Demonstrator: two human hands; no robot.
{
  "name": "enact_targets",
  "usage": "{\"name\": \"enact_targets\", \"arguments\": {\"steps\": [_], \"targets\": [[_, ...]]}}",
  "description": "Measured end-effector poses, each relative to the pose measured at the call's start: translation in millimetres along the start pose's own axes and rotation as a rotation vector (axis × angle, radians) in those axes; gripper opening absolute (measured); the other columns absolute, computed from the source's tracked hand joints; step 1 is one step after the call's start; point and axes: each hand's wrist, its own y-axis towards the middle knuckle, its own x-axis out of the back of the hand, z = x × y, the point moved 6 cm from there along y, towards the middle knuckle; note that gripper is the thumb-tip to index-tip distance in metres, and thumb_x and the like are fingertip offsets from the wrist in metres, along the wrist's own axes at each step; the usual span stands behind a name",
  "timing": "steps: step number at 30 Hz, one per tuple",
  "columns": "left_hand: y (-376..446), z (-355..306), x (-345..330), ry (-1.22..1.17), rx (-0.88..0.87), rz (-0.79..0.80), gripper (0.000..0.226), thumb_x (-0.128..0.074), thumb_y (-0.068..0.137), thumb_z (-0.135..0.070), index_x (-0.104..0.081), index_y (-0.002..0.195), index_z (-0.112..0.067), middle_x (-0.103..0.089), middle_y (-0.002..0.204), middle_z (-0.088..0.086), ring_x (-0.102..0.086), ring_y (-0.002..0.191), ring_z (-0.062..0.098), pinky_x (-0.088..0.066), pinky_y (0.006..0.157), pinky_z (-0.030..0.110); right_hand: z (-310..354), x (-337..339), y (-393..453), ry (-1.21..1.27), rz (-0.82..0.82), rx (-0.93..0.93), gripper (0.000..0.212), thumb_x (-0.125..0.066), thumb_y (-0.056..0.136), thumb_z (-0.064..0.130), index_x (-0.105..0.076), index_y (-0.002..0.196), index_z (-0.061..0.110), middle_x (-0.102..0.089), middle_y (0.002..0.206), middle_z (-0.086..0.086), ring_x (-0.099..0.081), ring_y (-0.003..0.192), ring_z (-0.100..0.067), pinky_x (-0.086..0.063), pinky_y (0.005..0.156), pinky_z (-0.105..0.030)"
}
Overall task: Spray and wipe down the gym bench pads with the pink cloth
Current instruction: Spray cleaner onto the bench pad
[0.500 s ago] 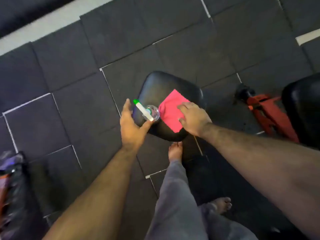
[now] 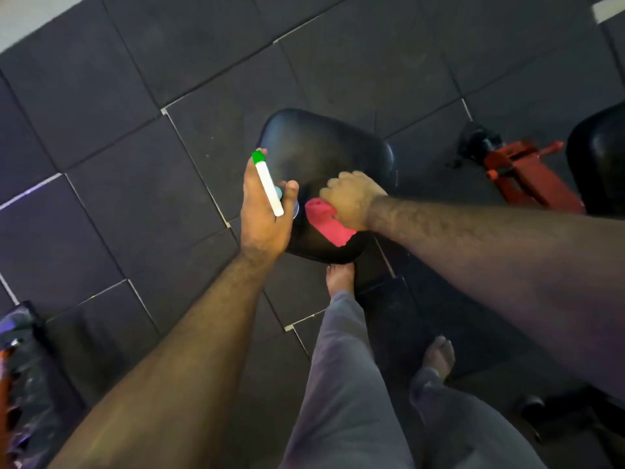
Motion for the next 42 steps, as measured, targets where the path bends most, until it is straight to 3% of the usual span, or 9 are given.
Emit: {"name": "enact_targets", "arguments": {"steps": [2, 6, 10, 14, 17, 24, 29, 35, 42], "targets": [[1, -24, -7, 0.044, -0.059, 0.057, 0.075, -0.060, 0.109, -0.059, -0.042, 0.163, -0.011, -0.053, 0.156, -0.026, -0.064, 0.130, 0.006, -0.051, 0.117, 0.048, -8, -4, -32, 0.273, -0.066, -0.047, 0.035, -0.066, 0.096, 0.023, -0.062, 0.129, 0.011, -0.059, 0.130, -0.014, -0.061, 0.118, -0.038, -0.052, 0.099, -0.052], [-1, -82, -45, 0.060, -0.144, 0.198, 0.090, -0.050, 0.103, -0.078, -0.055, 0.155, -0.005, -0.066, 0.147, 0.016, -0.066, 0.132, 0.042, -0.050, 0.112, 0.065, -40, -13, -115, 0.894, -0.350, -0.254, 0.016, -0.065, 0.098, 0.010, -0.058, 0.111, 0.008, -0.068, 0.105, -0.013, -0.068, 0.097, -0.037, -0.052, 0.083, -0.048], [-21, -152, -122, -0.032, -0.248, 0.388, 0.067, -0.054, 0.106, -0.072, -0.063, 0.147, -0.020, -0.074, 0.112, 0.007, -0.074, 0.096, 0.038, -0.059, 0.091, 0.064, -84, -42, -209, 1.282, -0.534, -0.492, 0.025, -0.066, 0.102, 0.014, -0.061, 0.126, 0.013, -0.074, 0.108, -0.008, -0.071, 0.096, -0.025, -0.056, 0.082, -0.039], [-60, -219, -223, -0.053, -0.349, 0.548, 0.055, -0.056, 0.110, -0.063, -0.062, 0.149, -0.026, -0.076, 0.112, 0.005, -0.076, 0.095, 0.038, -0.061, 0.089, 0.063, -126, -96, -319, 1.529, -0.794, -0.752, 0.024, -0.077, 0.099, 0.034, -0.067, 0.117, 0.020, -0.074, 0.100, 0.004, -0.067, 0.088, -0.006, -0.054, 0.078, -0.026], [-105, -265, -305, -0.047, -0.417, 0.655, 0.041, -0.057, 0.111, -0.061, -0.063, 0.145, -0.038, -0.074, 0.108, -0.019, -0.074, 0.083, 0.028, -0.063, 0.079, 0.056, -158, -141, -411, 1.592, -0.967, -0.949, 0.021, -0.073, 0.102, 0.041, -0.070, 0.106, 0.021, -0.074, 0.093, 0.006, -0.067, 0.086, -0.007, -0.053, 0.076, -0.027], [-241, -341, -479, 0.019, -0.510, 0.910, 0.036, -0.056, 0.112, -0.058, -0.065, 0.139, -0.037, -0.073, 0.100, -0.005, -0.076, 0.091, 0.030, -0.061, 0.086, 0.062, -216, -264, -621, 1.774, -1.224, -1.176, 0.020, -0.063, 0.109, 0.034, -0.066, 0.126, 0.024, -0.071, 0.111, 0.008, -0.068, 0.099, -0.004, -0.057, 0.082, -0.021], [-328, -370, -571, 0.002, -0.529, 1.062, 0.045, -0.056, 0.110, -0.062, -0.064, 0.136, -0.027, -0.071, 0.103, -0.011, -0.075, 0.097, 0.029, -0.062, 0.088, 0.060, -242, -352, -710, 2.071, -1.348, -1.336, 0.012, -0.064, 0.109, 0.027, -0.069, 0.118, 0.021, -0.074, 0.116, -0.010, -0.068, 0.100, -0.022, -0.058, 0.086, -0.039], [-374, -375, -631, 0.095, -0.593, 1.131, 0.044, -0.056, 0.111, -0.061, -0.062, 0.141, -0.030, -0.070, 0.118, -0.013, -0.074, 0.107, 0.026, -0.061, 0.095, 0.063, -233, -443, -768, 1.514, -0.815, -2.025, 0.054, -0.082, 0.093, 0.037, -0.062, 0.138, 0.016, -0.063, 0.137, -0.013, -0.059, 0.127, -0.036, -0.053, 0.106, -0.051], [-361, -369, -639, 0.163, -0.477, 1.041, 0.046, -0.058, 0.107, -0.053, -0.067, 0.135, -0.017, -0.071, 0.113, -0.004, -0.073, 0.108, 0.027, -0.062, 0.096, 0.058, -241, -390, -731, 0.948, -0.842, -1.707, 0.036, -0.075, 0.091, 0.023, -0.067, 0.125, 0.016, -0.063, 0.129, -0.012, -0.057, 0.118, -0.039, -0.043, 0.103, -0.058]]}}
